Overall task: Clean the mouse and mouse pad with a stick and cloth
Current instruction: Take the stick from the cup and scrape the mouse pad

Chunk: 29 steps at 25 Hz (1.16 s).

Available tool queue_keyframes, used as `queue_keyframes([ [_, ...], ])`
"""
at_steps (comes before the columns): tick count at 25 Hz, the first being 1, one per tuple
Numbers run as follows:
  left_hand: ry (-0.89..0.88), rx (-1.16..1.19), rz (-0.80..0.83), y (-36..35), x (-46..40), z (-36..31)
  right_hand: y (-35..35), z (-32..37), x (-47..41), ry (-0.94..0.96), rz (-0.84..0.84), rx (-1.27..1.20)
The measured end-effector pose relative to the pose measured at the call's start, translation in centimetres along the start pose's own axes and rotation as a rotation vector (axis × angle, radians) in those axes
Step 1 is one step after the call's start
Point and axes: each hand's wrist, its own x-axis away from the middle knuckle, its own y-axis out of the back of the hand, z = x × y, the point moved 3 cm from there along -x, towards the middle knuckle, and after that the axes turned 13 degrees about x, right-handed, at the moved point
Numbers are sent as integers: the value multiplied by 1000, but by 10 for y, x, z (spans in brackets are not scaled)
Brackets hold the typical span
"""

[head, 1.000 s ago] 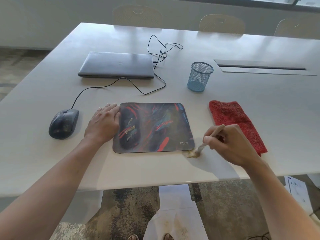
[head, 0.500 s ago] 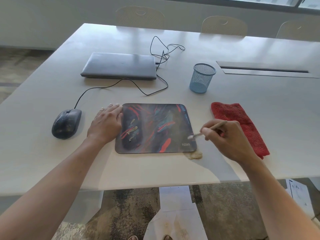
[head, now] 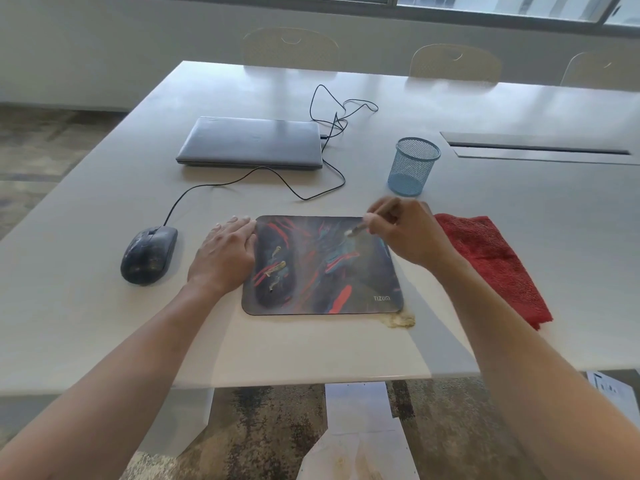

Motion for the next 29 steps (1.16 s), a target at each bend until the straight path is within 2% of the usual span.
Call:
queue_keyframes([
  [3, -7, 5, -7, 1, 1, -1, -18, 5, -16, -10, -30, 6],
  [7, -1, 2, -4, 1, 1, -1, -24, 5, 1, 8, 73, 94],
  [14, 2, -11, 16, -1, 0, 0, 14, -4, 57, 56, 415, -3],
  [16, 0, -13, 16, 0, 0, 0, 17, -4, 50, 64, 385, -18],
  [19, -3, -9, 15, 1, 0, -2, 12, -5, 21, 15, 128, -8],
  [21, 0, -8, 17, 1, 1, -2, 1, -2, 5, -21, 23, 12],
  [26, 5, -13, 27, 1, 0, -2, -13, -8, 12, -31, 85, 97],
  [29, 8, -18, 26, 1, 0, 0, -3, -10, 43, 37, 180, 94],
])
